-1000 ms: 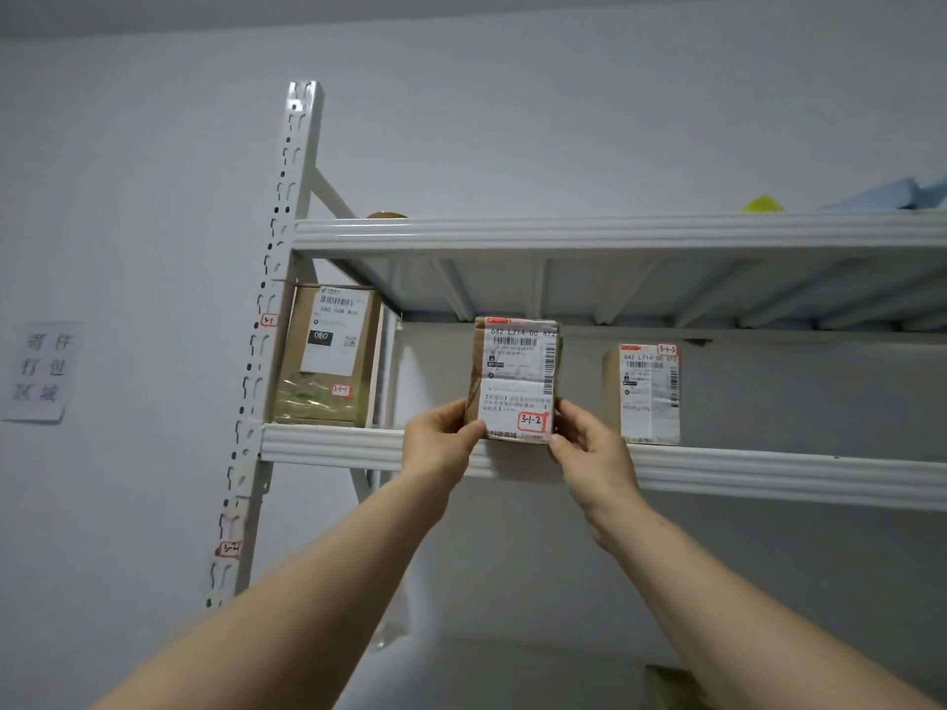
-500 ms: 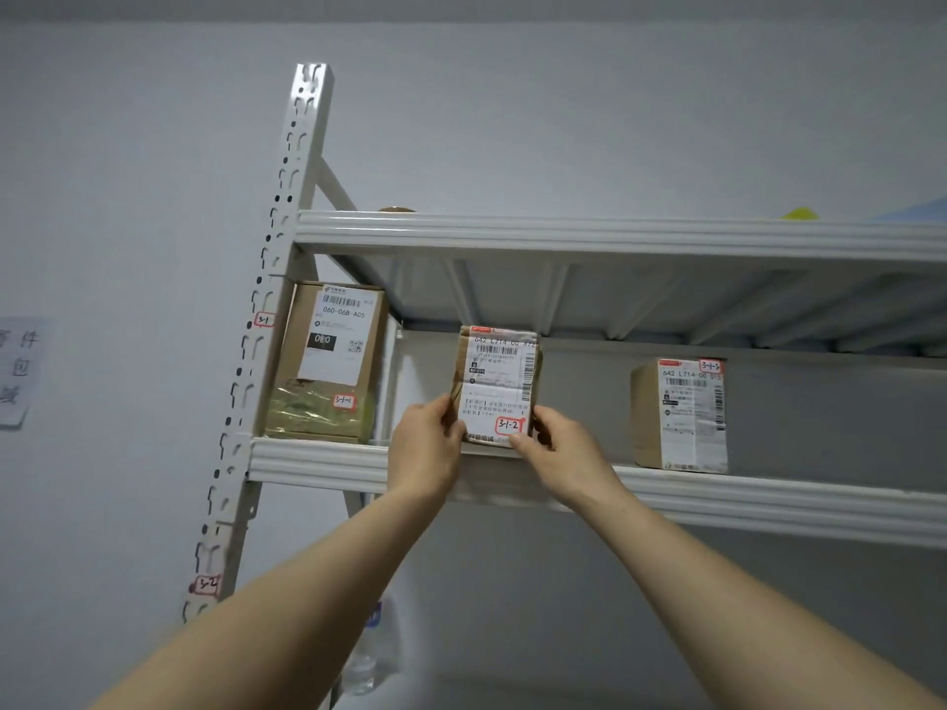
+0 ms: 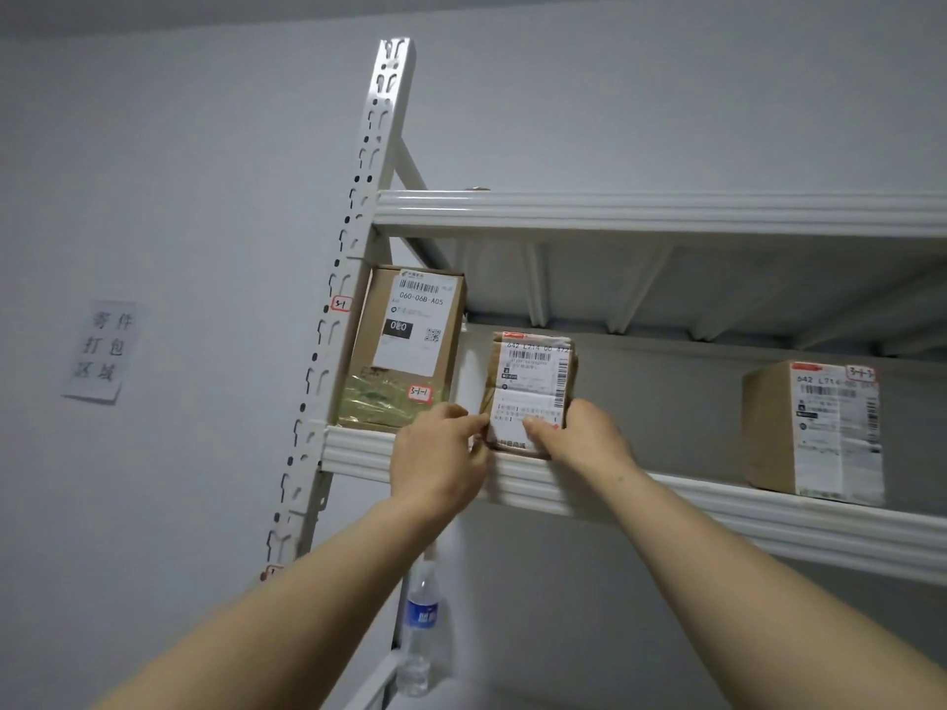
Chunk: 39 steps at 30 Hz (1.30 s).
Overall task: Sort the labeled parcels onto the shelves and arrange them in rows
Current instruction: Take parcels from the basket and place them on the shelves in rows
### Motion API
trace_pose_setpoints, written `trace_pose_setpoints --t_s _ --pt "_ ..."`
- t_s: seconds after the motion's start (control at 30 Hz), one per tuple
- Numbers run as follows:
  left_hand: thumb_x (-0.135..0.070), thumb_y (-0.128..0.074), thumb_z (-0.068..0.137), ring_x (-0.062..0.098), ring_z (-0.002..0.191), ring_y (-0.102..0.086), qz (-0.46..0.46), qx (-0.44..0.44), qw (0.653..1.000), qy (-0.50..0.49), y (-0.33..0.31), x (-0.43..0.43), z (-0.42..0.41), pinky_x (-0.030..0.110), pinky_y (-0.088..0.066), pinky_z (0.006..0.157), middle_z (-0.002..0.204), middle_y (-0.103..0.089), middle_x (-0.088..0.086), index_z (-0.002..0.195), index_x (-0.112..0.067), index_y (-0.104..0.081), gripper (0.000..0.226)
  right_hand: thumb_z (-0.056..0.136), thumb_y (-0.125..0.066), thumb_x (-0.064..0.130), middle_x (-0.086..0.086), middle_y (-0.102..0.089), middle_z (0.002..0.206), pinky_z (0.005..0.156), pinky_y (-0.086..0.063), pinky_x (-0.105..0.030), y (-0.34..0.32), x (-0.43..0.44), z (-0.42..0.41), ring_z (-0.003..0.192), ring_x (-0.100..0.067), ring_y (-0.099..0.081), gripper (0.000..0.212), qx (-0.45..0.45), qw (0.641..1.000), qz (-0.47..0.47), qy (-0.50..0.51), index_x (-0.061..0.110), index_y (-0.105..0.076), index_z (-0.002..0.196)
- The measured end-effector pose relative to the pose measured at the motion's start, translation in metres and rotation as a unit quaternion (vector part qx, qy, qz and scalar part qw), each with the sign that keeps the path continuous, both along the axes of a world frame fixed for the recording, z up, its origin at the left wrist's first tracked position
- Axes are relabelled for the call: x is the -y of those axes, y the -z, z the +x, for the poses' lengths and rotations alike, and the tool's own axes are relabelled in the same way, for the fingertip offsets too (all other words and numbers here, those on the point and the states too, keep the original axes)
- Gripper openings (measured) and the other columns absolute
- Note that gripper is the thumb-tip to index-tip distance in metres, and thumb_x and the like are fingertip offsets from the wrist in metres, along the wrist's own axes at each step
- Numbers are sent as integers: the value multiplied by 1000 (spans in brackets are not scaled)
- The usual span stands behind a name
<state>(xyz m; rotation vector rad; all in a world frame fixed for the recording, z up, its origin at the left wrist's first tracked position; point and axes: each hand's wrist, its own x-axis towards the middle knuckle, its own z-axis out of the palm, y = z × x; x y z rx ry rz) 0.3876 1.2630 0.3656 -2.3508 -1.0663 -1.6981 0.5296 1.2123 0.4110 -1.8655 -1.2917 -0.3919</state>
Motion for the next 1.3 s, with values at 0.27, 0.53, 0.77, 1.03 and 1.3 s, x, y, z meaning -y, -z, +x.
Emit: trace_pose_setpoints --t_s 0.27,0.53,0.77,1.03,1.3 --pt "-30 -48 91 17 113 -49 35 -14 997 -65 -1 -20 -13 29 -32 96 117 -61 -7 115 -31 -68 31 84 -59 49 -6 -65 118 85 -50 -34 -1 -32 -10 108 -30 -60 46 6 1000 -10 8 18 -62 118" --pt "-25 -47 92 19 111 -49 20 4 997 -69 -10 -19 -28 29 -33 91 118 -62 -4 109 -29 -72 30 86 -56 49 -7 -64 119 80 -47 -32 -2 -40 -18 108 -29 -60 46 8 1000 -21 7 18 -59 120" --pt "-22 -49 92 18 109 -50 53 9 998 -32 -12 -18 -29 31 -37 93 115 -63 -4 109 -25 -72 28 89 -51 54 -7 -61 125 86 -47 -35 0 -34 -21 113 -30 -57 53 5 999 -38 0 15 -52 125" --pt "-12 -49 70 25 80 -58 176 37 965 191 -10 18 35 27 -40 71 80 -65 3 80 -15 -76 29 97 -44 39 -13 -50 139 105 -37 -42 10 55 22 127 -30 -47 54 37 993 73 81 12 -35 143" --pt "-31 -44 79 24 112 -52 87 -120 927 346 35 147 105 31 -40 93 119 -64 1 111 -21 -71 43 96 -45 23 -5 -55 132 100 -40 -40 58 232 46 120 -25 -52 38 89 955 77 272 15 -49 133"
